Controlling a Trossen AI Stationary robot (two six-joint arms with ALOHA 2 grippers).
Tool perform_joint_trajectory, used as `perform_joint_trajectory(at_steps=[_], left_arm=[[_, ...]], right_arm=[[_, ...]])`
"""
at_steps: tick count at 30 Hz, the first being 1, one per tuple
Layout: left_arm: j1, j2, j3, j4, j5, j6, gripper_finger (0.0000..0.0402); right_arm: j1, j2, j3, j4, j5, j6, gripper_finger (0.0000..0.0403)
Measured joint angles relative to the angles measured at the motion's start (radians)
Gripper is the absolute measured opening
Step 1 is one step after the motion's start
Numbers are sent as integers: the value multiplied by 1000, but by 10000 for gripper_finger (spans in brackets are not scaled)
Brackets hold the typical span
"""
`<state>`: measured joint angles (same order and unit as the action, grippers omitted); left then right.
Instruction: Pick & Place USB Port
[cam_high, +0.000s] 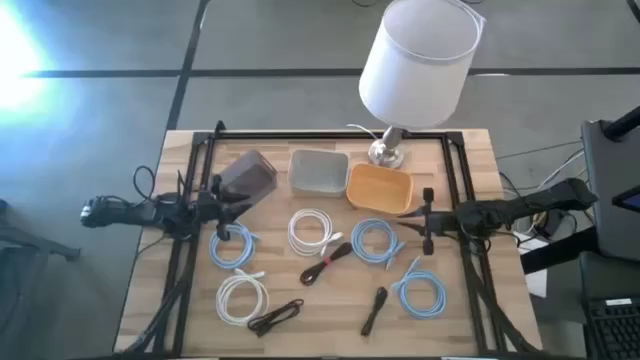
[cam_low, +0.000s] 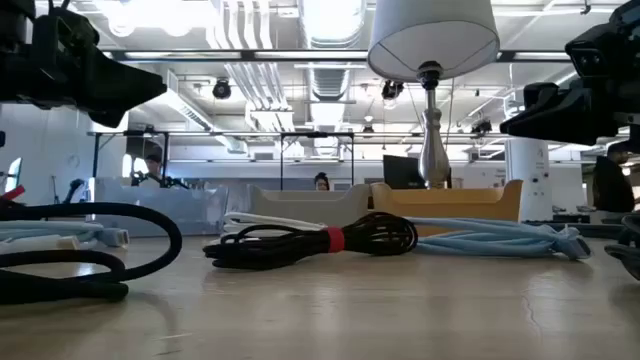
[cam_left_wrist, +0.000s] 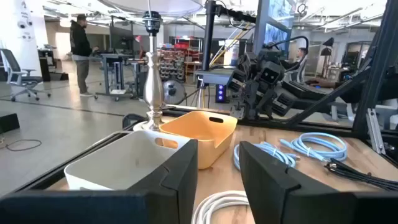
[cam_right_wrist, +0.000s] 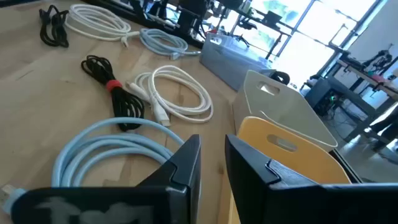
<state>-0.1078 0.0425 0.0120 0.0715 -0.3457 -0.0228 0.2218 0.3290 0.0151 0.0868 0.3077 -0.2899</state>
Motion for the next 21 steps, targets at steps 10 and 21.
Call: perform_joint_trajectory(at_steps=[10,21], left_arm=[[0,0,0,1,0,0,122],[0,0,0,4,0,0,122]], right_arm=[[0,0,0,0,0,-1,82],[0,0,0,0,0,1,85]])
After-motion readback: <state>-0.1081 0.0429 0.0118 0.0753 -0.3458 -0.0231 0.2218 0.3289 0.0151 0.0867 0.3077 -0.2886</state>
